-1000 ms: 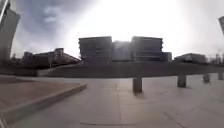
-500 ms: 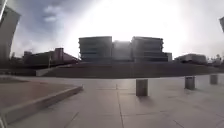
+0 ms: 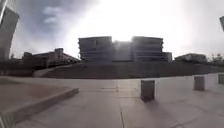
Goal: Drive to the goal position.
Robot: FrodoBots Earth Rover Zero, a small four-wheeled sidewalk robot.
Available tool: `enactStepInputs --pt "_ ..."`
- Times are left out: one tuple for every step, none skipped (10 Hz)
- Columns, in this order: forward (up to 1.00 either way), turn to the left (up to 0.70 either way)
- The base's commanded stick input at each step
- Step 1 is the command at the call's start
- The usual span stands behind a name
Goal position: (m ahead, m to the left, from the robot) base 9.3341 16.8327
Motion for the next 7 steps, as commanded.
enactStepInputs --pt "1.0 0.0" --pt "1.0 0.0" --pt "1.0 0.0" --pt "1.0 0.0" --pt "1.0 0.0" --pt "1.0 0.0" --pt "1.0 0.0"
